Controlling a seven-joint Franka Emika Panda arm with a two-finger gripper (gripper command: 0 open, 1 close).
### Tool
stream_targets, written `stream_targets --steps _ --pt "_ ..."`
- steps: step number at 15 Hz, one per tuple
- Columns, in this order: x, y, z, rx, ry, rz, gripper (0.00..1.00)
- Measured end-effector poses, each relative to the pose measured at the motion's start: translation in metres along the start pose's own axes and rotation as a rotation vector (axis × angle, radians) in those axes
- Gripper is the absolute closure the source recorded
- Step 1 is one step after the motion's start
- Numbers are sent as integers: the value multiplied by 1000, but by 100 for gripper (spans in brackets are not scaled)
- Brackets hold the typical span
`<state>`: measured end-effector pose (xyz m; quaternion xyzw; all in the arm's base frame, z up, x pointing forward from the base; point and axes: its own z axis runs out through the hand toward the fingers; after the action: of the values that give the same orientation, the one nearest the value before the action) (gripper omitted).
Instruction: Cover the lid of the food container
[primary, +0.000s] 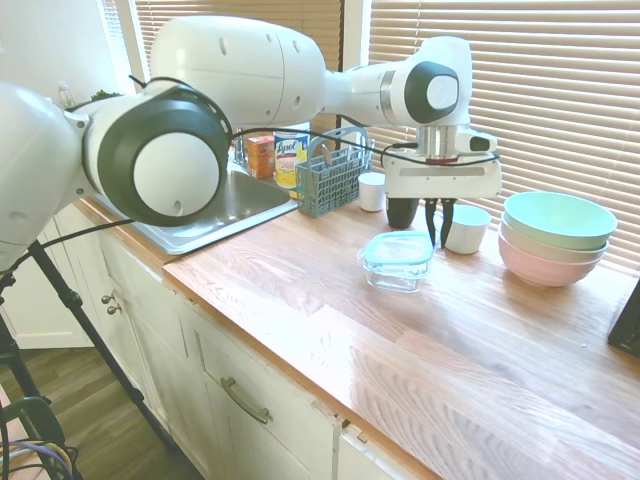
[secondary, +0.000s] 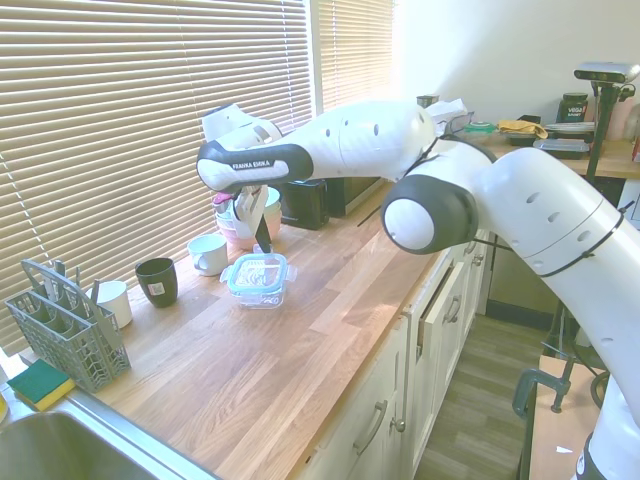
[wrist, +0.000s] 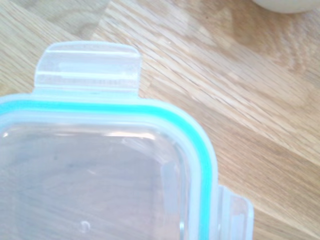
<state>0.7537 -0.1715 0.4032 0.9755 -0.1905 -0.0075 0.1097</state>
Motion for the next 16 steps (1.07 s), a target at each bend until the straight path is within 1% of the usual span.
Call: stream_targets --steps 3,6,8,9,12,16 --pt "3 -9 5 -20 3 -3 100" --pt "4 -12 -2 -21 18 -3 100" --pt "4 -14 2 -23 14 7 100" --pt "4 -16 4 -30 12 10 0" --pt "3 -23 6 -54 15 13 0" --pt "3 -21 8 -61 11 19 0"
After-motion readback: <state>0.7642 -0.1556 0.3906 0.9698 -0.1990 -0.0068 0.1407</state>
